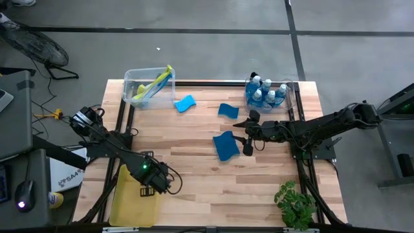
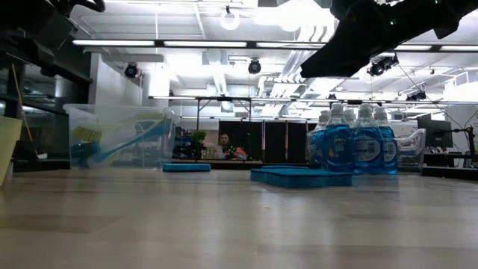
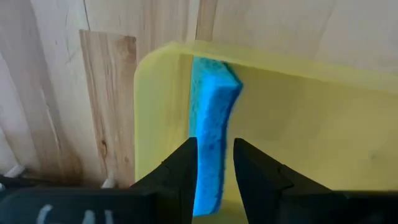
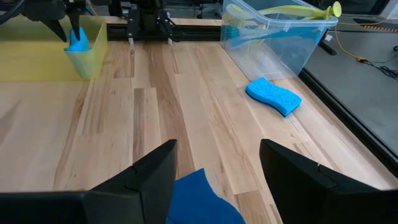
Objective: Pick & Place Kitchen Sink Supplies
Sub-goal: Put the bottom sponge into the yellow bin
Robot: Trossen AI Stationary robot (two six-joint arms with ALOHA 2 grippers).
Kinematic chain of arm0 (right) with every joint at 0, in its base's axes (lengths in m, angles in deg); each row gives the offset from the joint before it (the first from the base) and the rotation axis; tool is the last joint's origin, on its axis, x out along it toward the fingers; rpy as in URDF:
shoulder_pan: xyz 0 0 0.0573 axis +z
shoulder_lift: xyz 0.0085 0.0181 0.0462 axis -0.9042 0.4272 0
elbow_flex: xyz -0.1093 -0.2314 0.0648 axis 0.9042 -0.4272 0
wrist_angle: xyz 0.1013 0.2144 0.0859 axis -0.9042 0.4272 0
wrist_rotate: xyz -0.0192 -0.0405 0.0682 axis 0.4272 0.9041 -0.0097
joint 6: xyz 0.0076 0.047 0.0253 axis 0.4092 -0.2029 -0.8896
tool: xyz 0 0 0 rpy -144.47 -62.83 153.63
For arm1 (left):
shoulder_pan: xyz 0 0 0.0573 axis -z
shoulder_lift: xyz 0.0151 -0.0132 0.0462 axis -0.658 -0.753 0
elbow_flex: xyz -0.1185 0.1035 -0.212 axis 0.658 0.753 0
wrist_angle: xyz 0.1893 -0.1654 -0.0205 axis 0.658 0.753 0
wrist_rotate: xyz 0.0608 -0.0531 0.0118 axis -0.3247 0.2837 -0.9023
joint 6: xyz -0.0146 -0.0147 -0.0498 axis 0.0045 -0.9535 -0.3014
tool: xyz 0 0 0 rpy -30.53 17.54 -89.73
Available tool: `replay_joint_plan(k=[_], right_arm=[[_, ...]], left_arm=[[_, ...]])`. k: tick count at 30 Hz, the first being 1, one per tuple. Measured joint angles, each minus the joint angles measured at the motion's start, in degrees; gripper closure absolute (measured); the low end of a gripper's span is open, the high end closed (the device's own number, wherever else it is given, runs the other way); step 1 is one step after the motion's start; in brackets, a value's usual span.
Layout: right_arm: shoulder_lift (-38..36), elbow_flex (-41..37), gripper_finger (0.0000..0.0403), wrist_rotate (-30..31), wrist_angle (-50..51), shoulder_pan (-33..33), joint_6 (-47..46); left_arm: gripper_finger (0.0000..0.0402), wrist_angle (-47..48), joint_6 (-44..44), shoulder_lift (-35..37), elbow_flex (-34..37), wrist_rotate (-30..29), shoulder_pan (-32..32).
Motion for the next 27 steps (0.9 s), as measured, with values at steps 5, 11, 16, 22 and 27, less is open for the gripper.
replay_joint_plan(k=[5, 11, 16, 22, 27], right_arm=[[0.0, 0.0, 0.0181, -1.2, 0.4, 0.0, 0.0], [0.4, 0.0, 0.0181, -7.0, 5.6, 0.0, 1.4], [2.6, -1.7, 0.0181, -14.6, 6.8, 0.0, 5.2], [6.3, -4.7, 0.0181, -16.9, 5.6, 0.0, 11.5], [9.3, -6.1, 0.0181, -19.8, 4.2, 0.0, 15.2]], left_arm=[[0.0300, 1.2, -1.5, 0.1, -0.3, 1.4, 0.0], [0.0299, 8.2, -1.5, 0.1, -3.8, 0.4, 0.0], [0.0299, 13.1, -1.5, 0.1, -7.9, -5.2, 0.0], [0.0299, 12.1, -1.6, 0.1, -10.3, -14.4, 0.0], [0.0299, 8.2, -1.3, 0.1, -10.3, -22.0, 0.0]])
